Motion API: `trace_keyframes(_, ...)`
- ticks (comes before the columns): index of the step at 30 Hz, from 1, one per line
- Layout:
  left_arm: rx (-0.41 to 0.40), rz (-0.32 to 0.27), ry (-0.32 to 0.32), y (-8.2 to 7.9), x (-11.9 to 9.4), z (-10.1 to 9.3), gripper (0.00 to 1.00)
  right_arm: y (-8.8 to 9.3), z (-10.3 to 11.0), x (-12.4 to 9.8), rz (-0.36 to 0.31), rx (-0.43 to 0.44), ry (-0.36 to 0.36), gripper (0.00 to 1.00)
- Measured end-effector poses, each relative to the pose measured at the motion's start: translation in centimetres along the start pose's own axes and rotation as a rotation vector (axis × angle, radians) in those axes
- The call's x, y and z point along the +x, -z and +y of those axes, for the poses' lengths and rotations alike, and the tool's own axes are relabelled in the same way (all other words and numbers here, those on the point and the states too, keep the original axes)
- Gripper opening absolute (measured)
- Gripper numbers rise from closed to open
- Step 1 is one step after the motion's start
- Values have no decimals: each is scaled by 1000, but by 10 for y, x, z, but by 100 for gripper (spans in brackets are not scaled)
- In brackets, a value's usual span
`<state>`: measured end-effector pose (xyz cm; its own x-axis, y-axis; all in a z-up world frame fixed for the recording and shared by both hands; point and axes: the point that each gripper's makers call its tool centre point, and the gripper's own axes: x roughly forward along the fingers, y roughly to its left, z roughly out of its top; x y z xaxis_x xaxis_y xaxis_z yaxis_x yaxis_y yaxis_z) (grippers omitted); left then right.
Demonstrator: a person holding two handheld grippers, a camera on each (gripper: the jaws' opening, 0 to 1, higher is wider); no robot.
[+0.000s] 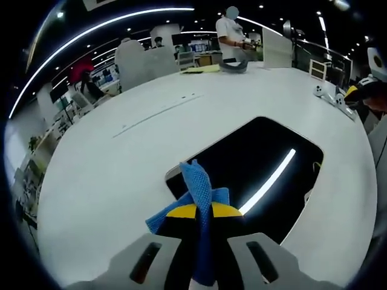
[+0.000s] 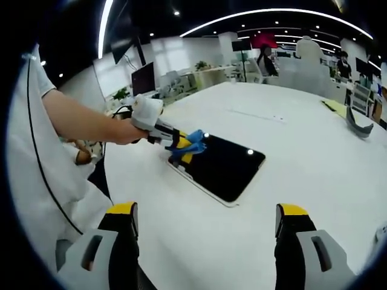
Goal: Wipe the mirror surface with the cleaning cloth until all visible marks leave the cleaned area.
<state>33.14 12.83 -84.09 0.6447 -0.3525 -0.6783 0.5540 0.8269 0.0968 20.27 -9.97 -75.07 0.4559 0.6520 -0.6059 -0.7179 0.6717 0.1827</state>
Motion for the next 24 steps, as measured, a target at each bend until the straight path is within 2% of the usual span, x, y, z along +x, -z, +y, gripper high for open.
trace_keyframes(24, -66, 3, -12, 7, -5, 5, 4, -4, 1, 6, -14, 5, -8, 93)
